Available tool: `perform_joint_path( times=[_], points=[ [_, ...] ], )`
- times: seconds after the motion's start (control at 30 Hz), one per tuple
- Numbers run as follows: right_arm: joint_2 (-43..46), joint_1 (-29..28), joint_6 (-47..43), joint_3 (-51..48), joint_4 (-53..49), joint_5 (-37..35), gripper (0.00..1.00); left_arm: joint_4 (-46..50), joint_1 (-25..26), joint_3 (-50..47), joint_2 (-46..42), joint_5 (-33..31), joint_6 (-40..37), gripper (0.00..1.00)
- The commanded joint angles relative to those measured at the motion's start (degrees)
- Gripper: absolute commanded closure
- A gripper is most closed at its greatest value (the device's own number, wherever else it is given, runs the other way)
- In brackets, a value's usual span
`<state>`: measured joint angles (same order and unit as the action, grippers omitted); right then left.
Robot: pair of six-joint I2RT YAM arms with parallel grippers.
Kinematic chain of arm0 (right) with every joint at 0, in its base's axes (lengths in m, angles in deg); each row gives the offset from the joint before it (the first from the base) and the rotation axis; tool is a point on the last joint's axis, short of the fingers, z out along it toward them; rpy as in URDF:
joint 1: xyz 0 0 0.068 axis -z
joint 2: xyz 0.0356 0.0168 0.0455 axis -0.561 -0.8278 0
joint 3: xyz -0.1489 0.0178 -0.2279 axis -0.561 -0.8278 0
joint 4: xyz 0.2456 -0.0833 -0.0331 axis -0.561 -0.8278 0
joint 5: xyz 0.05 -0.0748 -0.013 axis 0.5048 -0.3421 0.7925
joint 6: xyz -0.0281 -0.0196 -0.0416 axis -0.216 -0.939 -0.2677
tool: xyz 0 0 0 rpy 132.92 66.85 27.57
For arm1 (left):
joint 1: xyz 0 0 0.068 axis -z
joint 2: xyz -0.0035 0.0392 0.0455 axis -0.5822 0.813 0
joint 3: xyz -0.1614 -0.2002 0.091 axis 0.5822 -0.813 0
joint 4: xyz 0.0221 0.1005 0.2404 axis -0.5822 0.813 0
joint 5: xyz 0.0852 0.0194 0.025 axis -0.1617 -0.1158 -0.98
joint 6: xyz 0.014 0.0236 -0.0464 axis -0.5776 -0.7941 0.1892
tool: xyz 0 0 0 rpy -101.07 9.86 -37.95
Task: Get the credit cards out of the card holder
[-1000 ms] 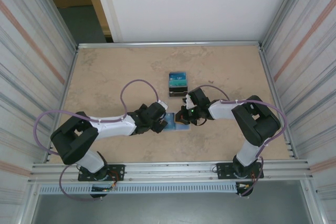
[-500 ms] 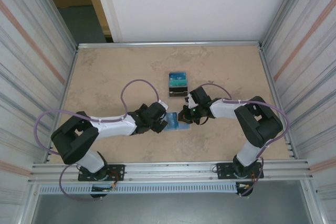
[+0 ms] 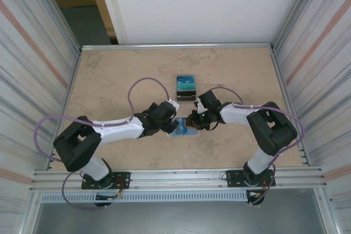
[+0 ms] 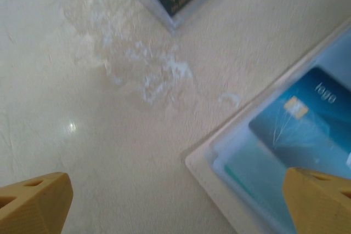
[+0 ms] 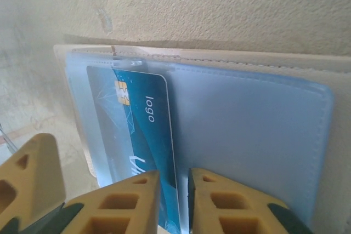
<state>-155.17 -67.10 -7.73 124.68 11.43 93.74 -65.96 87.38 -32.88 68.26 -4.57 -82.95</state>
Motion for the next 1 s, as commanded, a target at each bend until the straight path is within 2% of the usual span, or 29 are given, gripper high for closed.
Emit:
perform_joint_path(
  times=[0.0,0.27,0.63,0.97],
  points=[
    [2.20,0.32,-0.03,0.20,-0.97,-0.78,0.75,-1.68,0.27,2.02,2.04,0.26,-1.65,0.01],
    [2.85,0.35,1.22,-0.92,0.22,-0.56,0.72,-1.55,0.16,1.99,5.32,1.13,-1.74,0.01],
    [0.08,0.36,2.33,-1.80,3.26,0.55,0.79,0.42,0.14,0.56,6.22,1.06,-2.13,0.01],
    [-1.67,0.55,4.86,-3.40,9.16,4.07,0.81,1.15,0.14,-0.46,6.93,1.76,-2.07,0.01]
  ],
)
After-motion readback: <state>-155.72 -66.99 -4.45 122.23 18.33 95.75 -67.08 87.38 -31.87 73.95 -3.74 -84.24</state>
